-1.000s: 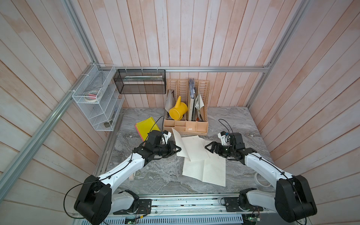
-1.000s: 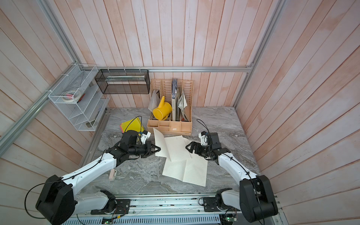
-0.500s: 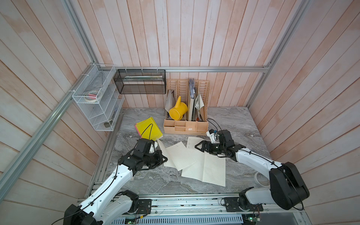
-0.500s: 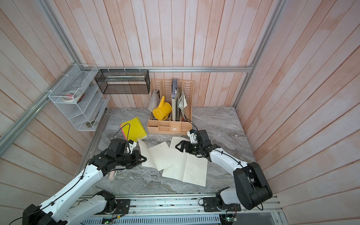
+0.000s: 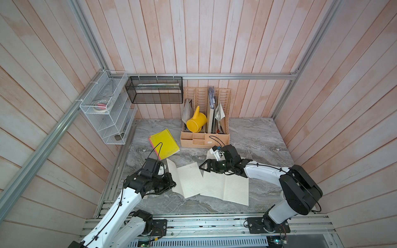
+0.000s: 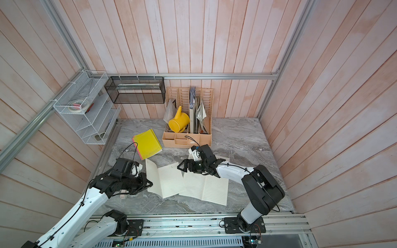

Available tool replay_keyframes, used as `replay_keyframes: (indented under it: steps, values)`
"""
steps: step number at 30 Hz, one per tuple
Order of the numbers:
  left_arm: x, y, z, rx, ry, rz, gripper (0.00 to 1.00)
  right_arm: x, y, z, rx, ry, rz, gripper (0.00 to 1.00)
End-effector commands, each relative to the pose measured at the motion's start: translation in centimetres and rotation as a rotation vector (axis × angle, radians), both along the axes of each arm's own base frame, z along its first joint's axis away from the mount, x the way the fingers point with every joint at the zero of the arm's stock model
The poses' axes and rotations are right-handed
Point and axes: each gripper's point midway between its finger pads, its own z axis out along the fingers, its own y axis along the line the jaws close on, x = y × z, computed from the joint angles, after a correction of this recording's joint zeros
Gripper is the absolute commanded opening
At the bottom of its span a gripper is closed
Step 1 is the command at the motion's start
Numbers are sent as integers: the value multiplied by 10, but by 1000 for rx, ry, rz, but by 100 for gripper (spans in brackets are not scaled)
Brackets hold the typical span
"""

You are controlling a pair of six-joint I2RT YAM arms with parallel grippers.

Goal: Close the notebook
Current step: Close the notebook at the center of the board.

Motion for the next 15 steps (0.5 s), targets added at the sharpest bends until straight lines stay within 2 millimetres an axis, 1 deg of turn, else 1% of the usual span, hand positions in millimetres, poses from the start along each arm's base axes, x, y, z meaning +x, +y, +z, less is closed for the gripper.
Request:
replay_keyframes:
  steps: [1, 4, 8, 11, 15]
  values:
    - [-5, 7, 3, 37, 6, -12, 0, -1, 22, 9, 64, -8, 40, 98]
    - [-4, 10, 5, 43, -4, -4, 0, -9, 36, 0, 64, 12, 75, 98]
    - [-3, 16, 5, 62, -4, 11, 0, -25, 53, -10, 56, 32, 123, 98]
    - [-3, 19, 5, 69, -1, 16, 0, -32, 56, -17, 45, 47, 132, 98]
    - [-2, 24, 9, 85, -6, 24, 0, -37, 51, -28, 26, 66, 131, 98]
